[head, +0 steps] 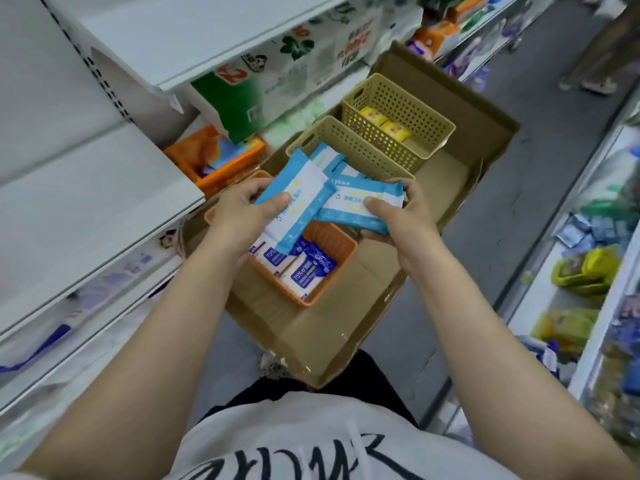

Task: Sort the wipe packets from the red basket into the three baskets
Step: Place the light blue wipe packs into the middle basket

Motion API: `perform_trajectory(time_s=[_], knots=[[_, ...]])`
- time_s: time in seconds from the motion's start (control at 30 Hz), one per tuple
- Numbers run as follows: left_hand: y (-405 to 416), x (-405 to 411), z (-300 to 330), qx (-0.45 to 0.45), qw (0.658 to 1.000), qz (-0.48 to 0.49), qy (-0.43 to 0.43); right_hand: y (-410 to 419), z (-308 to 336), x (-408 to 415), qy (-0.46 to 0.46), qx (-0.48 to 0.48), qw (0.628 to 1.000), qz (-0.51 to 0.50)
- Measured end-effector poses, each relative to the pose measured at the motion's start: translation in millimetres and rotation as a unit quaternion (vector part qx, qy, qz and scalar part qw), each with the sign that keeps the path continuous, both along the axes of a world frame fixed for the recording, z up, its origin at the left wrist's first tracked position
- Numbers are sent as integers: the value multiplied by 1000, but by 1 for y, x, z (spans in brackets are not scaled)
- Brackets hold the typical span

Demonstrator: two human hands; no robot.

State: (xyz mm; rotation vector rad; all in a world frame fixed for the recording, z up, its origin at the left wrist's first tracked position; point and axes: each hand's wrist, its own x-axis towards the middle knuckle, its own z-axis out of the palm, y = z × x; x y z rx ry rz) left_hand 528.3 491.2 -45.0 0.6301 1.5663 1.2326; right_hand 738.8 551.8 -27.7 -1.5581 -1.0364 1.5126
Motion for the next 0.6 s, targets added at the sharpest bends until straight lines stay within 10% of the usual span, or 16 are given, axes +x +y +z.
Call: perform_trajectory(time_s=[0.6], knots=[[127, 60, -61, -77, 943, 315, -73, 299, -101, -7, -210, 88, 929, 293]])
